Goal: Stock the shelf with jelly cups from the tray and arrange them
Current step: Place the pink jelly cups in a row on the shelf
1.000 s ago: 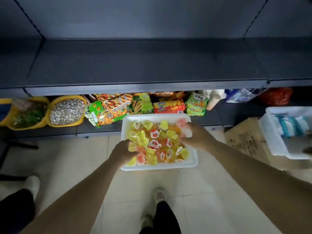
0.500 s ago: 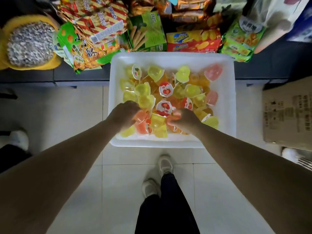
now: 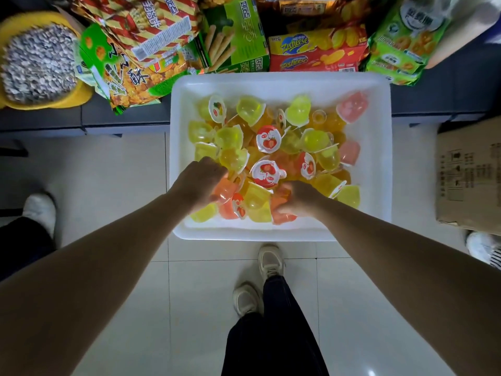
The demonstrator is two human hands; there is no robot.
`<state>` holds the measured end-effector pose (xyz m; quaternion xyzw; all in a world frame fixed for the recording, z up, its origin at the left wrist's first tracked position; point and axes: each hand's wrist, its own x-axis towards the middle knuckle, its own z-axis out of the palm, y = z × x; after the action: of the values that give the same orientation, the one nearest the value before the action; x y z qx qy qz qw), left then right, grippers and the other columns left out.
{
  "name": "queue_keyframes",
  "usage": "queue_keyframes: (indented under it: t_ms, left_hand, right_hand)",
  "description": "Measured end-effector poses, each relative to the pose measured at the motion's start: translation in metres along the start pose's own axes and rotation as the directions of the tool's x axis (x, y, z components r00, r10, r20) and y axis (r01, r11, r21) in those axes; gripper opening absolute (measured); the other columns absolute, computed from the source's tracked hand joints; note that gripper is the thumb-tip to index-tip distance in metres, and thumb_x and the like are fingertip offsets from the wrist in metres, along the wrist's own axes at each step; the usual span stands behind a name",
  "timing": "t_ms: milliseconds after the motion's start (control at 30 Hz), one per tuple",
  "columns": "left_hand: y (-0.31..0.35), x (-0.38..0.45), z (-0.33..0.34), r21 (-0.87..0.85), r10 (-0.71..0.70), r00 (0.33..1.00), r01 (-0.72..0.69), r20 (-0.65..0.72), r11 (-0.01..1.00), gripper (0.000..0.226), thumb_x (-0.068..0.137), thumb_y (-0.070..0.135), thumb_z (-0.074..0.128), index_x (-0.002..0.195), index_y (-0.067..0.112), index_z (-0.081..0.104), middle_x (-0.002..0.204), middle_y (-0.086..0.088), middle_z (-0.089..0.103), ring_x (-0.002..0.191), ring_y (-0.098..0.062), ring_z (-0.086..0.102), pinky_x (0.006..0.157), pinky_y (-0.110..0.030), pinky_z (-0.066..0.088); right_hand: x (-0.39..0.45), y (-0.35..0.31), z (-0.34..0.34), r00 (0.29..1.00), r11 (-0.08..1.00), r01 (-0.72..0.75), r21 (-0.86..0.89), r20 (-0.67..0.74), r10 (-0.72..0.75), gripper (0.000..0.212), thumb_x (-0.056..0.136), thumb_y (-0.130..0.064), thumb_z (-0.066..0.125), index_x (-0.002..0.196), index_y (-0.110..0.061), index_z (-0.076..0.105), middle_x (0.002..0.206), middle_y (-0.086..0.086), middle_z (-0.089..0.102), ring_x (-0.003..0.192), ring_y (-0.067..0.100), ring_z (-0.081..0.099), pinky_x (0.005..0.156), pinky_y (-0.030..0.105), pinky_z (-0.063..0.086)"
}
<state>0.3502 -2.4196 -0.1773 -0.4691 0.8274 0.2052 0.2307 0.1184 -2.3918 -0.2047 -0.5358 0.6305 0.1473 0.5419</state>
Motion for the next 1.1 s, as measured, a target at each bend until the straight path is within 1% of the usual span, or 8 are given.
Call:
queue_keyframes:
  t_ms: [167, 267, 467, 567, 733, 833, 900, 1100]
  left_hand:
    - [-0.002, -0.011, 0.007, -0.092, 0.004, 0.997, -0.011, -0.079, 0.996, 0.055, 0.075, 0.028, 0.077, 0.12, 0.006, 0.053, 0.108, -0.013, 0.063, 0.1, -0.03, 0.057, 0.086, -0.038, 0.044]
    - [-0.004, -0.019, 0.008, -0.105, -0.016, 0.995, 0.005, -0.1, 0.994, 0.057, 0.076, 0.031, 0.075, 0.123, 0.006, 0.055, 0.111, -0.012, 0.062, 0.1, -0.031, 0.059, 0.088, -0.039, 0.042]
    - [0.008, -0.042, -0.005, -0.419, -0.316, 0.945, 0.256, -0.079, 0.871, 0.058, 0.079, 0.036, 0.072, 0.128, 0.014, 0.053, 0.123, -0.004, 0.056, 0.107, -0.023, 0.057, 0.092, -0.032, 0.039]
    - [0.022, -0.048, -0.025, -0.705, -0.442, 0.896, 0.334, 0.033, 0.626, 0.06, 0.076, 0.03, 0.076, 0.127, 0.01, 0.053, 0.125, -0.007, 0.057, 0.113, -0.023, 0.054, 0.09, -0.029, 0.04]
    - [0.047, -0.062, -0.076, -0.928, -0.459, 0.878, 0.275, 0.136, 0.25, 0.025, 0.073, 0.016, 0.079, 0.093, 0.017, 0.066, 0.097, -0.004, 0.069, 0.092, -0.02, 0.065, 0.067, -0.025, 0.05]
    - [0.063, -0.079, -0.117, -0.965, -0.421, 0.894, 0.229, 0.155, 0.13, 0.058, 0.06, 0.031, 0.086, 0.112, 0.016, 0.066, 0.108, -0.004, 0.069, 0.098, -0.02, 0.066, 0.084, -0.034, 0.054]
    - [0.073, -0.092, -0.148, -0.984, -0.407, 0.905, 0.166, 0.125, 0.068, 0.074, 0.05, 0.038, 0.087, 0.115, 0.015, 0.064, 0.111, -0.004, 0.068, 0.103, -0.022, 0.065, 0.095, -0.043, 0.05]
    - [0.1, -0.16, -0.265, -0.997, -0.36, 0.93, -0.074, -0.077, 0.021, 0.048, 0.047, 0.026, 0.082, 0.093, 0.024, 0.07, 0.102, -0.003, 0.072, 0.101, -0.021, 0.066, 0.1, -0.04, 0.046]
  right_hand:
    - [-0.007, 0.004, -0.004, 1.0, 0.998, 0.012, 0.053, -0.014, -0.012, 0.042, 0.073, -0.024, 0.075, 0.105, -0.017, 0.05, 0.103, 0.002, 0.056, 0.094, 0.02, 0.054, 0.056, 0.021, 0.038]
    - [-0.016, 0.009, -0.009, 0.998, 0.991, 0.03, 0.127, -0.054, -0.023, 0.046, 0.073, -0.022, 0.076, 0.112, -0.016, 0.052, 0.105, 0.0, 0.056, 0.095, 0.018, 0.054, 0.056, 0.019, 0.037]
    - [-0.047, 0.016, -0.023, 0.992, 0.911, 0.022, 0.412, -0.125, 0.032, 0.036, 0.069, -0.023, 0.081, 0.098, -0.008, 0.065, 0.088, 0.004, 0.065, 0.084, 0.02, 0.063, 0.063, 0.024, 0.049]
    - [-0.065, 0.012, -0.036, 0.985, 0.713, 0.01, 0.701, -0.131, 0.115, 0.033, 0.073, -0.018, 0.079, 0.097, -0.002, 0.064, 0.098, 0.014, 0.065, 0.091, 0.023, 0.065, 0.081, 0.032, 0.056]
    - [-0.114, -0.008, -0.059, 0.991, 0.106, 0.073, 0.992, -0.084, 0.101, 0.037, 0.079, -0.009, 0.073, 0.111, 0.001, 0.058, 0.12, 0.017, 0.059, 0.109, 0.029, 0.062, 0.082, 0.034, 0.057]
    - [-0.157, -0.027, -0.074, 0.992, -0.162, 0.127, 0.979, -0.125, 0.028, 0.031, 0.084, -0.006, 0.067, 0.11, 0.003, 0.056, 0.123, 0.021, 0.056, 0.115, 0.03, 0.059, 0.087, 0.038, 0.056]
    - [-0.191, -0.042, -0.087, 0.983, -0.242, 0.17, 0.955, -0.18, -0.021, 0.029, 0.085, -0.006, 0.064, 0.112, 0.004, 0.056, 0.117, 0.02, 0.059, 0.113, 0.027, 0.06, 0.09, 0.038, 0.055]
    - [-0.301, -0.092, -0.143, 0.893, -0.276, 0.339, 0.899, -0.4, -0.207, 0.031, 0.07, -0.003, 0.062, 0.101, 0.001, 0.059, 0.101, 0.015, 0.067, 0.107, 0.025, 0.061, 0.085, 0.03, 0.056]
